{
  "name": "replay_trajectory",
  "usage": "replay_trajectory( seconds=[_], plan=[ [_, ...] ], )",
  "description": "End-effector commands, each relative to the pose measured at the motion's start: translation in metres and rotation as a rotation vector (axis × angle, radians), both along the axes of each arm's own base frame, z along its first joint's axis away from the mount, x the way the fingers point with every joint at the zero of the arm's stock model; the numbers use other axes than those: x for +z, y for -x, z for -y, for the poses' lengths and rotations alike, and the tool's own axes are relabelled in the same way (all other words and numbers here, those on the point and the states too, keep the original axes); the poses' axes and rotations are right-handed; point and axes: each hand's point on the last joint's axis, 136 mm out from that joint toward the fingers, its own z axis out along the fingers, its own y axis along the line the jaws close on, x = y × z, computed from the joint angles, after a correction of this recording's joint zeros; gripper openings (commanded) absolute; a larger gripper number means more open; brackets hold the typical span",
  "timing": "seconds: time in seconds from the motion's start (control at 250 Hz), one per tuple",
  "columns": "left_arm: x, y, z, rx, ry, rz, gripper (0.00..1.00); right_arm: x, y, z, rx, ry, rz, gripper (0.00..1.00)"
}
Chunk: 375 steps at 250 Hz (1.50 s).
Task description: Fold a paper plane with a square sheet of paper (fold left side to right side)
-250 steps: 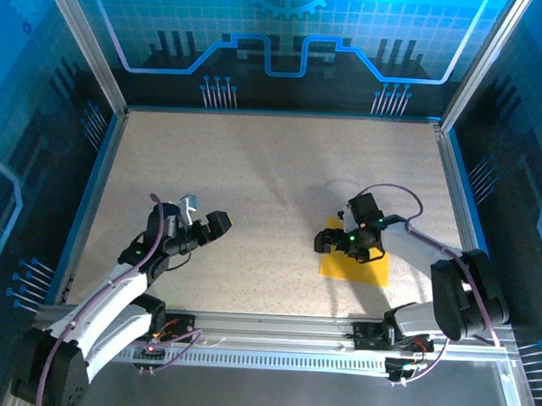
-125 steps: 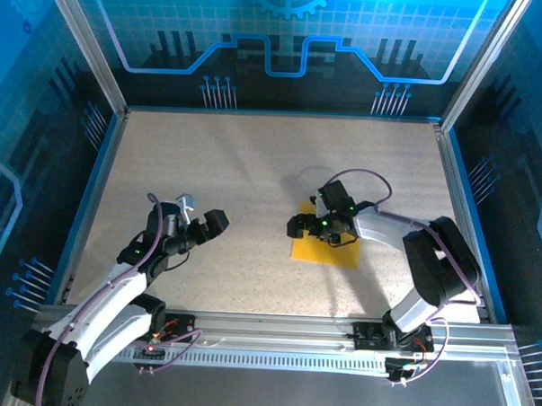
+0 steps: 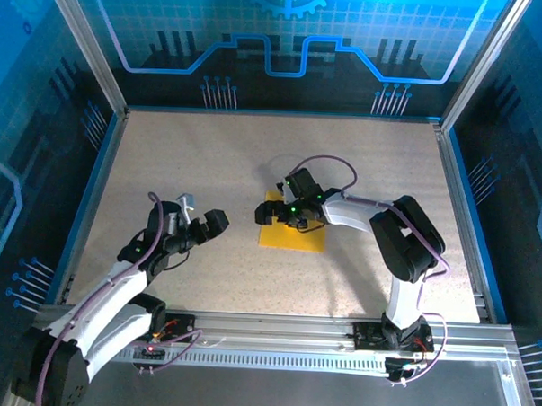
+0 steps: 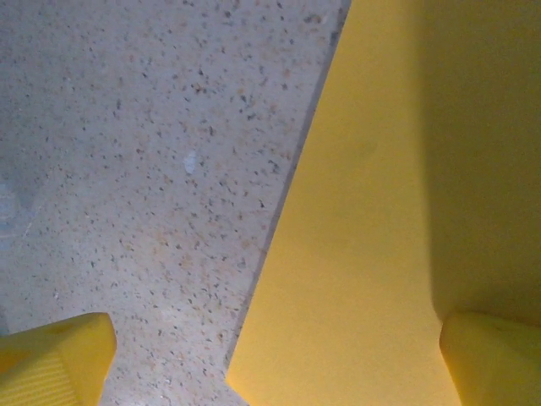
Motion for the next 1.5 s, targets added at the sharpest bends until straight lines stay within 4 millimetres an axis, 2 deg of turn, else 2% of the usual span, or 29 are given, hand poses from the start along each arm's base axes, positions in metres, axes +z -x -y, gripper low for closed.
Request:
replay_trajectory(
  seconds=[0.0,0.136,0.348,0.428,0.499,0.643,0.767,0.971,1.135,1.251,1.379,1.494],
  plan=[
    [0.013,-0.002,0.015,-0.083,0.031,0.018,0.95,0.036,-0.011,-0.005,-0.006,-0.053,0.061,0.99],
    [0.014,-0.007,0.034,-0.161,0.100,0.006,0.84,0.059,-0.019,0.028,-0.058,-0.044,0.133,0.99],
    [0.008,-0.017,0.084,-0.304,0.147,-0.035,0.64,0.044,-0.021,0.111,-0.114,0.239,0.159,0.99],
    [0.001,-0.023,0.104,-0.335,0.127,-0.063,0.53,0.039,-0.023,0.128,-0.113,0.298,0.150,0.99],
    [-0.008,-0.030,0.120,-0.333,0.108,-0.072,0.48,0.034,-0.027,0.135,-0.114,0.313,0.145,0.99],
    [-0.021,-0.043,0.148,-0.356,0.095,-0.097,0.44,0.025,-0.035,0.138,-0.112,0.332,0.133,0.99],
    [-0.035,-0.052,0.160,-0.363,0.071,-0.121,0.43,0.015,-0.041,0.134,-0.109,0.333,0.114,0.99],
    [-0.062,-0.057,0.158,-0.340,0.000,-0.182,0.42,0.003,-0.053,0.128,-0.101,0.344,0.097,0.99],
    [-0.083,-0.052,0.155,-0.334,-0.030,-0.237,0.37,-0.009,-0.060,0.125,-0.091,0.366,0.084,0.99],
    [-0.093,-0.049,0.153,-0.333,-0.046,-0.269,0.30,-0.016,-0.064,0.127,-0.096,0.400,0.077,0.99],
    [-0.100,-0.049,0.151,-0.329,-0.065,-0.289,0.27,-0.025,-0.061,0.128,-0.088,0.420,0.056,0.99],
    [-0.104,-0.048,0.150,-0.322,-0.069,-0.300,0.27,-0.032,-0.051,0.119,-0.059,0.406,0.031,0.99]
  ],
)
